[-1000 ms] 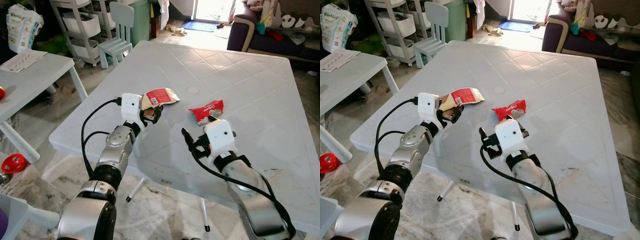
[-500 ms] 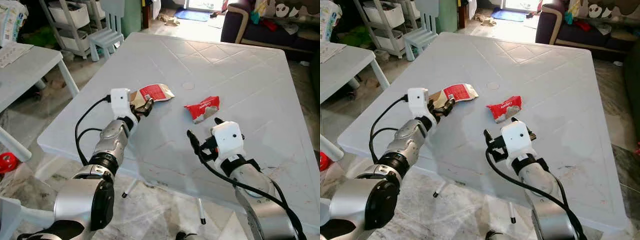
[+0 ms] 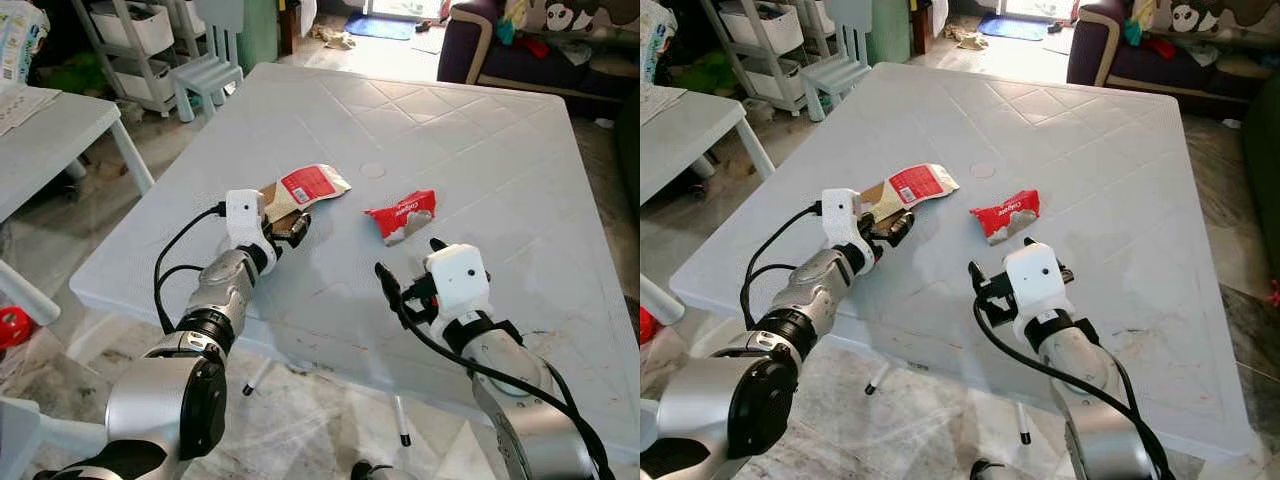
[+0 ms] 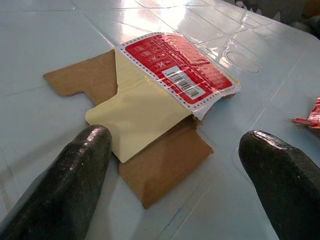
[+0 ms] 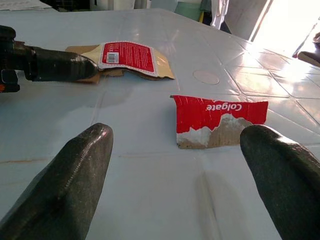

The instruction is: Picking trash to rubbish bin

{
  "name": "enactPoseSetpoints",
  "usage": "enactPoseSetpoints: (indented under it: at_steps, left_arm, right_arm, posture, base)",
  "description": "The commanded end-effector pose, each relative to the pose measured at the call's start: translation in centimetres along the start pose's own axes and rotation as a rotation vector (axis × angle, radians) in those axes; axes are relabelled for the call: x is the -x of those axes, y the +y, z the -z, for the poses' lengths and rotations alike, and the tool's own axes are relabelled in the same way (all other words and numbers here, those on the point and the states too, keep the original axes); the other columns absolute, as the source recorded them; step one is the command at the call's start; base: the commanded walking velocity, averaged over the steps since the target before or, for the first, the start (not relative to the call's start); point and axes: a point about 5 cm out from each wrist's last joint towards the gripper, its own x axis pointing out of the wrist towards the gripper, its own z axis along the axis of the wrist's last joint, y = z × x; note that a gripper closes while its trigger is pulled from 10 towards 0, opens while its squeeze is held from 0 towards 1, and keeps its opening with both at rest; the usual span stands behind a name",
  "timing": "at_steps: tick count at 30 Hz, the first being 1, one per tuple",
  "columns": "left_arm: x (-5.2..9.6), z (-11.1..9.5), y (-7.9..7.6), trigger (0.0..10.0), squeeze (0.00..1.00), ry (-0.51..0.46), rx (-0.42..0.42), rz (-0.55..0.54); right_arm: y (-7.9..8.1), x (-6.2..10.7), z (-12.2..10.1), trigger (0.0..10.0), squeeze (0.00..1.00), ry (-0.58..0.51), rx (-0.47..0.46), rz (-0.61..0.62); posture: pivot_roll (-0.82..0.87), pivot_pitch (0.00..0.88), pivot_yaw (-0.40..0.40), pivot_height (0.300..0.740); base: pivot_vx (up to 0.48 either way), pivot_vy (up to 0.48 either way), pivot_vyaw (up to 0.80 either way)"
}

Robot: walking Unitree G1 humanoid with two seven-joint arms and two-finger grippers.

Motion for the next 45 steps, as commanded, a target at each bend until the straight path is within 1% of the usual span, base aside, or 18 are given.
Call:
enactPoseSetpoints:
  at_steps: [1,8,12,15,20,22,25,28,29,32,35,36,39,40,41,42,43,45]
  left_arm:
    - [0.5,1.9,0.3,10.0,0.00,0.077,-0.001,-0.001]
    - [2.2,4.3,2.2,10.0,0.00,0.131,-0.022,-0.030]
    - [3.7,6.0,3.7,10.0,0.00,0.163,-0.034,-0.048]
    - [4.7,6.8,4.4,10.0,0.00,0.169,-0.043,-0.039]
    - [5.7,7.5,5.2,10.0,0.00,0.158,-0.046,-0.035]
    - [6.3,7.3,5.9,10.0,0.00,0.116,-0.045,-0.045]
    - [6.4,7.0,6.0,10.0,0.00,0.085,-0.060,-0.055]
    - [6.5,5.9,5.9,10.0,0.00,0.003,-0.101,-0.048]
    - [6.6,4.8,5.6,10.0,0.00,-0.065,-0.130,-0.055]
    - [6.7,3.3,5.2,10.0,0.00,-0.147,-0.156,-0.054]
    - [7.1,0.7,4.3,10.0,0.00,-0.260,-0.200,-0.070]
    - [7.1,0.7,4.3,10.0,0.00,-0.260,-0.200,-0.070]
    - [7.3,-1.1,3.5,10.0,0.00,-0.331,-0.225,-0.079]
    - [7.7,-2.3,2.6,10.0,0.00,-0.371,-0.259,-0.063]
    - [7.8,-2.6,2.3,10.0,0.00,-0.381,-0.271,-0.056]
    - [7.9,-3.2,1.8,10.0,0.00,-0.399,-0.279,-0.042]
    - [7.9,-3.2,1.8,10.0,0.00,-0.399,-0.279,-0.042]
    - [7.9,-4.4,1.0,10.0,0.00,-0.434,-0.288,-0.026]
  right_arm:
    - [-0.2,0.0,-0.3,10.0,0.00,-0.007,0.001,0.000]
    - [-0.1,-0.5,-0.4,10.0,0.00,-0.011,-0.003,-0.006]
    - [0.0,-0.7,-0.3,10.0,0.00,-0.014,-0.008,-0.012]
    - [0.2,-1.0,-0.4,10.0,0.00,-0.019,-0.013,-0.018]
    - [0.3,-1.4,-0.3,10.0,0.00,-0.023,-0.019,-0.021]
    - [0.5,-1.6,-0.3,10.0,0.00,-0.029,-0.024,-0.027]
    - [0.5,-1.7,-0.3,10.0,0.00,-0.031,-0.026,-0.027]
    - [0.4,-2.0,-0.4,10.0,0.00,-0.041,-0.030,-0.022]
    - [0.4,-2.3,-0.5,10.0,0.00,-0.052,-0.030,-0.017]
    - [0.3,-2.7,-0.8,10.0,0.00,-0.071,-0.030,-0.009]
    - [0.3,-3.4,-1.3,10.0,0.00,-0.102,-0.027,0.004]
    - [0.3,-3.4,-1.3,10.0,0.00,-0.102,-0.027,0.004]
    - [0.1,-3.9,-1.8,10.0,0.00,-0.127,-0.025,0.025]
    - [-0.3,-4.2,-2.0,10.0,0.00,-0.142,-0.028,0.048]
    - [-0.4,-4.2,-2.1,10.0,0.00,-0.145,-0.030,0.056]
    - [-0.5,-4.4,-2.2,10.0,0.00,-0.149,-0.034,0.066]
    - [-0.5,-4.4,-2.2,10.0,0.00,-0.149,-0.034,0.066]
    - [-0.8,-4.6,-2.3,10.0,0.00,-0.154,-0.033,0.076]
  posture:
    - [-0.28,0.121,-0.011,0.740]
    - [-0.25,0.115,-0.009,0.740]
    - [-0.23,0.110,-0.009,0.740]
    - [-0.21,0.106,-0.007,0.740]
    - [-0.19,0.101,-0.008,0.740]
    - [-0.18,0.095,-0.007,0.740]
    - [-0.17,0.092,-0.007,0.740]
    - [-0.15,0.084,-0.007,0.740]
    - [-0.13,0.078,-0.008,0.740]
    - [-0.11,0.069,-0.008,0.740]
    - [-0.09,0.059,-0.009,0.740]
    - [-0.09,0.059,-0.009,0.740]
    - [-0.07,0.049,-0.010,0.740]
    - [-0.07,0.044,-0.009,0.740]
    - [-0.07,0.044,-0.009,0.740]
    - [-0.06,0.039,-0.007,0.740]
    - [-0.06,0.039,-0.007,0.740]
    - [-0.06,0.034,-0.006,0.740]
  base:
    - [0.000,0.000,0.00]
    - [0.000,0.000,0.00]
    - [0.000,0.000,0.00]
    - [0.000,0.000,0.00]
    - [0.000,0.000,0.00]
    - [0.000,0.000,0.00]
    - [0.000,0.000,0.00]
    - [0.000,0.000,0.00]
    - [0.000,0.000,0.00]
    - [0.000,0.000,0.00]
    - [0.000,0.000,0.00]
    - [0.000,0.000,0.00]
    - [0.000,0.000,0.00]
    - [0.000,0.000,0.00]
    - [0.000,0.000,0.00]
    - [0.000,0.000,0.00]
    - [0.000,0.000,0.00]
    - [0.000,0.000,-0.61]
